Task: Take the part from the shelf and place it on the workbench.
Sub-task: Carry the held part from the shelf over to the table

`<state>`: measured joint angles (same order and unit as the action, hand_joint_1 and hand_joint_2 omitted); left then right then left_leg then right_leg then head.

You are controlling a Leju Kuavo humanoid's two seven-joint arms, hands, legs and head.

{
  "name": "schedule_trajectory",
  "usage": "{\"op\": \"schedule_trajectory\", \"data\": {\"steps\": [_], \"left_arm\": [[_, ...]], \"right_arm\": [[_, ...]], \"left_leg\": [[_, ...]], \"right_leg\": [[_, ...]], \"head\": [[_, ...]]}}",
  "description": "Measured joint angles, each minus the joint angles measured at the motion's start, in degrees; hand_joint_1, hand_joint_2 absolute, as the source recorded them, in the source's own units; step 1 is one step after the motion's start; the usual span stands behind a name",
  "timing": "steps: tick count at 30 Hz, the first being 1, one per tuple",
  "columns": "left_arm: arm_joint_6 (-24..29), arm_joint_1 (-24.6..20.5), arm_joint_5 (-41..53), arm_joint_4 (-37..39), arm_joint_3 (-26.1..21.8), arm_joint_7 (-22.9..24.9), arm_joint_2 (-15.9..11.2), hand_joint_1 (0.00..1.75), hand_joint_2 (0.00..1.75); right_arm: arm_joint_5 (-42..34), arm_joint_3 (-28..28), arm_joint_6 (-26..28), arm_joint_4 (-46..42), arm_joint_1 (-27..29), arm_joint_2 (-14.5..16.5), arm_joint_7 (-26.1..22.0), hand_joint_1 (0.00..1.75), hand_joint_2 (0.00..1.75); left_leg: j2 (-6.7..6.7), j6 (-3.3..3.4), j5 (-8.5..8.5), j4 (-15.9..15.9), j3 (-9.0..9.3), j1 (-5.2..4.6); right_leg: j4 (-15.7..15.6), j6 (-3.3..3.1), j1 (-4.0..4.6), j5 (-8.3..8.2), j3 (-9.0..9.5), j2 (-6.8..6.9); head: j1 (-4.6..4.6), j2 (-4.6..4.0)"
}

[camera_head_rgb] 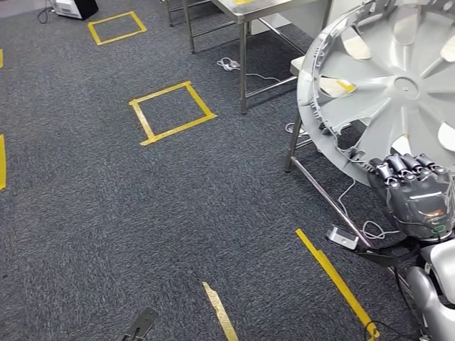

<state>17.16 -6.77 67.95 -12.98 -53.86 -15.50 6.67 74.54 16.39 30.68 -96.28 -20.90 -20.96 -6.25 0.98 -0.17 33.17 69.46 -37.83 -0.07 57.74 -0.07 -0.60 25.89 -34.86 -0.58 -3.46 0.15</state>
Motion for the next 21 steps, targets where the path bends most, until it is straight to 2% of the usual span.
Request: {"op": "schedule_trajectory", "data": {"steps": [1, 2, 3, 4, 5, 6, 7, 8, 9, 11, 12, 13, 15, 16, 17, 18, 19, 20, 21], "left_arm": [[0.0, 0.1, 0.0, 0.0, 0.0, 0.0, 0.0, 0.0, 1.75], [0.0, 0.2, 0.0, 0.0, 0.0, 0.0, 0.0, 0.0, 1.75], [0.0, 0.3, 0.1, 0.0, 0.0, 0.0, 0.0, 0.0, 1.75], [0.0, 0.3, 0.1, 0.0, 0.0, 0.0, 0.0, 0.0, 1.75], [0.0, 0.3, 0.1, 0.0, 0.0, 0.0, 0.0, 0.0, 1.75], [0.0, 0.3, 0.1, 0.0, 0.0, 0.0, -0.1, 0.0, 1.75], [0.0, 0.2, 0.1, 0.0, 0.0, 0.0, -0.2, 0.0, 1.75], [0.0, 0.2, 0.1, 0.0, 0.0, 0.0, -0.2, 0.0, 1.75], [0.0, 0.2, 0.1, 0.0, 0.0, 0.0, -0.2, 0.0, 1.75], [-0.1, 0.2, 0.2, 0.0, 0.0, 0.0, -0.2, 0.0, 1.75], [-0.1, 0.1, 0.2, 0.0, 0.0, 0.0, -0.1, 0.0, 1.75], [-0.1, 0.1, 0.2, 0.0, 0.0, 0.0, -0.1, 0.0, 1.75], [-0.1, 0.1, 0.3, 0.0, 0.0, 0.0, -0.1, 0.0, 1.75], [-0.1, 0.2, 0.3, 0.0, 0.0, 0.0, -0.1, 0.0, 1.75], [-0.1, 0.3, 0.3, 0.0, 0.0, 0.0, 0.0, 0.0, 1.75], [-0.1, 0.3, 0.3, 0.0, 0.0, 0.0, 0.0, 0.0, 1.75], [-0.1, 0.3, 0.3, 0.0, 0.0, 0.0, 0.0, 0.0, 1.75], [-0.1, 0.3, 0.3, 0.0, 0.0, 0.0, 0.1, 0.0, 1.75], [-0.2, 0.2, 0.3, 0.0, 0.0, 0.0, 0.1, 0.0, 1.75]], "right_arm": [[0.2, 0.2, 0.0, 0.1, 0.0, 0.0, 0.0, 1.75, 1.75], [0.4, 0.3, 0.0, 0.2, 0.0, 0.0, 0.0, 1.75, 1.75], [0.5, 0.4, 0.0, 0.2, 0.0, 0.0, 0.1, 1.75, 1.75], [0.6, 0.6, -0.1, 0.3, 0.0, 0.0, 0.1, 1.75, 1.75], [0.6, 0.6, -0.1, 0.3, 0.0, 0.0, 0.1, 1.75, 1.75], [0.7, 0.7, -0.1, 0.4, 0.0, 0.0, 0.1, 1.75, 1.75], [0.7, 0.8, 0.0, 0.4, 0.0, 0.0, 0.1, 1.75, 1.75], [0.8, 0.8, 0.0, 0.5, 0.0, 0.0, 0.1, 1.75, 1.75], [0.8, 0.9, 0.0, 0.6, 0.0, 0.0, 0.1, 1.75, 1.75], [0.8, 0.9, 0.0, 0.6, 0.1, -0.1, 0.1, 1.75, 1.75], [0.8, 0.8, 0.0, 0.6, 0.1, -0.2, 0.1, 1.75, 1.75], [0.9, 0.8, 0.0, 0.6, 0.0, -0.2, 0.1, 1.75, 1.75], [0.9, 1.0, 0.0, 0.7, -0.1, -0.3, 0.2, 1.75, 1.75], [0.9, 1.1, 0.0, 0.8, 0.0, -0.3, 0.2, 1.75, 1.75], [0.8, 1.1, 0.0, 0.9, 0.1, -0.3, 0.3, 1.75, 1.75], [0.8, 1.2, 0.0, 1.0, 0.2, -0.3, 0.5, 1.75, 1.75], [0.7, 1.2, 0.0, 1.1, 0.2, -0.3, 0.7, 1.75, 1.75], [0.5, 1.2, 0.0, 1.1, 0.2, -0.3, 0.9, 1.75, 1.75], [0.4, 1.1, 0.1, 1.1, 0.2, -0.3, 1.0, 1.75, 1.75]], "left_leg": [[-0.35, -0.01, 1.14, 3.5, -1.7, 0.01], [-0.49, 0.09, 1.24, 5.3, -2.68, 0.01], [-0.63, 0.32, 0.21, 4.9, -2.67, -0.01], [-0.99, 0.67, -1.75, 2.3, -1.6, -0.05], [-1.96, 1.13, -4.06, -1.8, 0.13, -0.1], [-3.17, 1.58, -5.73, -5.7, 1.9, -0.09], [-4.18, 1.87, -6.72, -8.8, 3.28, -0.13], [-4.84, 2.04, -6.98, -10.4, 4.02, -0.18], [-4.74, 2.07, -6.78, -10.9, 4.25, -0.24], [-3.61, 2.12, -7.09, -11.6, 4.45, -0.2], [-2.98, 2.23, -7.34, -12.1, 4.58, -0.1], [-2.32, 2.34, -7.59, -12.5, 4.69, 0.02], [-1.06, 2.52, -7.73, -12.8, 4.72, 0.01], [-0.42, 2.53, -7.71, -12.8, 4.68, -0.01], [0.24, 2.52, -7.68, -12.8, 4.67, -0.01], [0.89, 2.47, -7.62, -12.7, 4.68, 0.03], [1.49, 2.34, -7.53, -12.7, 4.71, 0.09], [2.07, 2.13, -7.39, -12.6, 4.79, 0.14], [2.57, 1.84, -7.2, -12.4, 4.83, 0.02]], "right_leg": [[0.0, -0.06, 0.08, 0.0, 0.0, -0.61], [0.1, -0.1, 0.17, -0.02, 0.01, -1.27], [0.1, -0.13, 0.27, -0.04, 0.02, -1.97], [0.1, -0.14, 0.34, -0.07, 0.04, -2.66], [0.1, -0.12, 0.35, -0.11, 0.05, -3.33], [0.2, -0.04, 0.4, -0.17, -0.02, -3.95], [0.2, 0.11, 0.36, -0.26, -0.17, -4.55], [0.2, 0.35, 0.24, -0.39, -0.37, -5.09], [0.2, 0.65, 0.13, -0.54, -0.58, -5.63], [0.1, 1.29, -0.06, -0.68, -1.04, -6.22], [0.6, 1.54, 0.01, -0.12, -1.54, -5.39], [2.4, 1.79, 0.09, 1.1, -2.49, -4.04], [9.2, 2.28, 0.05, 4.83, -5.62, -0.97], [12.9, 2.59, -0.07, 6.32, -7.26, -0.31], [15.3, 2.87, -0.2, 6.89, -8.28, 0.0], [15.6, 3.13, -0.32, 6.39, -8.27, 0.22], [13.4, 3.35, -0.45, 4.93, -7.05, 0.56], [9.4, 3.55, -0.55, 2.99, -4.84, 1.37], [5.4, 3.62, -0.43, 1.66, -2.59, 2.75]], "head": [[-0.01, 0.0], [0.0, 0.0], [0.0, 0.0], [0.01, 0.0], [0.01, 0.0], [0.03, 0.0], [0.02, 0.0], [0.03, 0.0], [0.01, 0.0], [0.02, 0.0], [0.1, 0.0], [0.25, 0.0], [0.49, 0.0], [0.54, 0.0], [0.55, 0.0], [0.56, 0.0], [0.56, 0.0], [0.57, 0.0], [0.61, 0.0]]}}
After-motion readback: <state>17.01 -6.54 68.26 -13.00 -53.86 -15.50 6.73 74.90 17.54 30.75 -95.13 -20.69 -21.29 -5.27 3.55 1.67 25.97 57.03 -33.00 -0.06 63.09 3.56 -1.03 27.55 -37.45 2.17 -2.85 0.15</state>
